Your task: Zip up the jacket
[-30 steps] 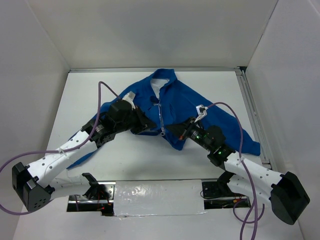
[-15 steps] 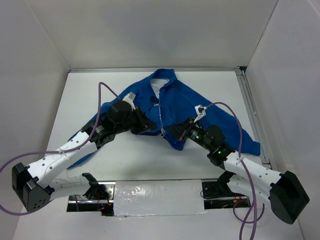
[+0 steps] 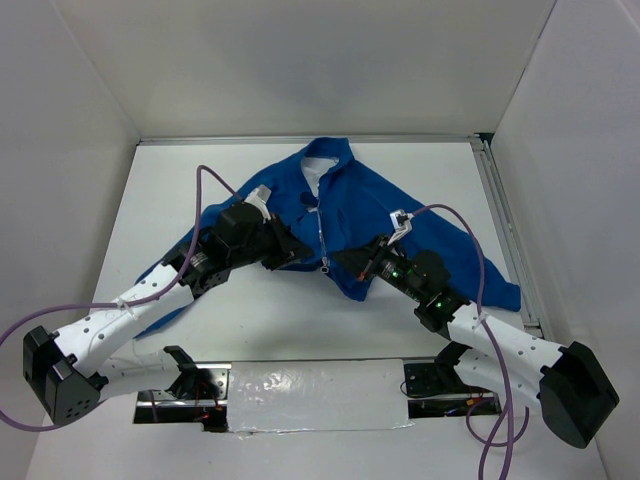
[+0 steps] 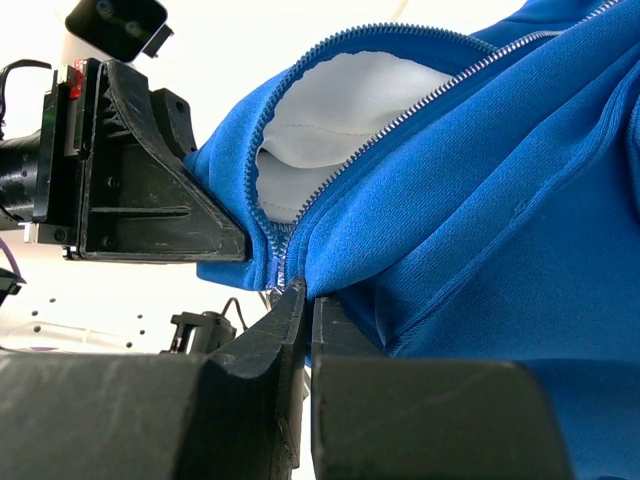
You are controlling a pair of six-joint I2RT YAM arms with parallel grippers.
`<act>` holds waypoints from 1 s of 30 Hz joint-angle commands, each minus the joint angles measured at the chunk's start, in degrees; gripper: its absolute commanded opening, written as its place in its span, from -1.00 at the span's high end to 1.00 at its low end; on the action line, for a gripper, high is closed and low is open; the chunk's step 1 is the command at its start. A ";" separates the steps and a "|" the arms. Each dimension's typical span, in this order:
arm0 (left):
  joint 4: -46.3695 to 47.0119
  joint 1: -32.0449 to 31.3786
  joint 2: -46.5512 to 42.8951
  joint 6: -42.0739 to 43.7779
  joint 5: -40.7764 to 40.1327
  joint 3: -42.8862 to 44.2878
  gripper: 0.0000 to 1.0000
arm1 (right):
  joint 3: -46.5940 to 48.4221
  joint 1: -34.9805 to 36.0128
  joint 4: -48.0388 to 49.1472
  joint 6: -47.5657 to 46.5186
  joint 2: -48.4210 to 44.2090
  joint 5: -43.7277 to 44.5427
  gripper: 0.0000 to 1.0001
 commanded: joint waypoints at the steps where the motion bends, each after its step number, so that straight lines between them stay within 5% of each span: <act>1: 3.27 -0.01 -1.74 1.20 0.85 0.36 1.00 | 1.37 -0.14 4.19 0.82 -0.15 0.47 1.00; 30: 8.46 -0.01 -2.88 9.63 4.19 -3.68 1.00 | 4.44 -1.72 4.47 3.54 2.05 -2.52 1.00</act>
